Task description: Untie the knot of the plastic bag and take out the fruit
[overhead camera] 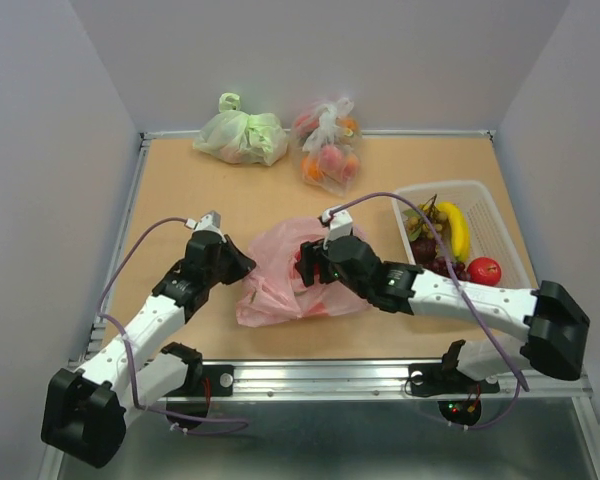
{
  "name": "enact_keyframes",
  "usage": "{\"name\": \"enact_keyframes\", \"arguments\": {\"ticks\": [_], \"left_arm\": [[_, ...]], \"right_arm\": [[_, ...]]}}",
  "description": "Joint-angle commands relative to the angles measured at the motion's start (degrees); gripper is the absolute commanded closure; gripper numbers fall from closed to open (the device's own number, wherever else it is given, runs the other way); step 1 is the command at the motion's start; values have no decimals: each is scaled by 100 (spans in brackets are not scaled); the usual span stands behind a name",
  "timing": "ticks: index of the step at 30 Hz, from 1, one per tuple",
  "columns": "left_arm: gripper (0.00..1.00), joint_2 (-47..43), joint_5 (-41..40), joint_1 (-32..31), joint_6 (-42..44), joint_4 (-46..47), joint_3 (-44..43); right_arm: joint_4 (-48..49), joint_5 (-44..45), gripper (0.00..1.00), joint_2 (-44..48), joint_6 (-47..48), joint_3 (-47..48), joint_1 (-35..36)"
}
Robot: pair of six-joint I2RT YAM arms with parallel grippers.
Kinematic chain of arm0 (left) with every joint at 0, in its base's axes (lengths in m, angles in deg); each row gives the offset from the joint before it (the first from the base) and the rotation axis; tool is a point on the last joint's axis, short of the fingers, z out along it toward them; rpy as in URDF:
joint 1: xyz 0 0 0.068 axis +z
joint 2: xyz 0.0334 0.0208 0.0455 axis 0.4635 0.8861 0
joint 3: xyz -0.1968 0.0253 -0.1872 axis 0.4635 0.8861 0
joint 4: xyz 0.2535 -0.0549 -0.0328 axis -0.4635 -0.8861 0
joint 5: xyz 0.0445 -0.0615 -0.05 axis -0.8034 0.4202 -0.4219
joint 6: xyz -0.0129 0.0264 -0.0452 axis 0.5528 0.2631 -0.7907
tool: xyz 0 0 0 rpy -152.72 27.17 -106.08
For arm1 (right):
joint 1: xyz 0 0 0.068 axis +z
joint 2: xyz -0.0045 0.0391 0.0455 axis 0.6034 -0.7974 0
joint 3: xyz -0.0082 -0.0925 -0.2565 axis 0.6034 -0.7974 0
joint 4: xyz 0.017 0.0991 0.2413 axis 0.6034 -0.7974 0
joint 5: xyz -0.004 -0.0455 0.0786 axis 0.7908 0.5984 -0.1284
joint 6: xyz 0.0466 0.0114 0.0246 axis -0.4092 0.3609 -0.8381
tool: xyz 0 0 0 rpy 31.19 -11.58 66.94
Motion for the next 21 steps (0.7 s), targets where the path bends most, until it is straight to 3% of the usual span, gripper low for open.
{"name": "enact_keyframes", "arguments": {"ticks": [1,3,6,7,10,16,21], "left_arm": [[100,-423,-18,-44,174,343,-115],[100,-476,-36,-44,332,465,-124],[100,-467,87,-70,429,588,-71],[100,-459,148,-79,438,589,-45],[100,-511,175,-114,421,738,131],[100,-713,149,-132,368,852,491],[100,-722,166,-141,377,861,614]], "right_arm": [[125,-672,43,-733,101,50,33],[125,-664,40,-963,83,-64,25],[125,-577,29,-1262,179,-117,33],[125,-559,17,-1315,206,-109,33],[125,-524,0,-1316,241,-38,25],[-15,-594,0,-1140,-22,41,25],[-182,-103,2,-1131,-496,-134,33]]}}
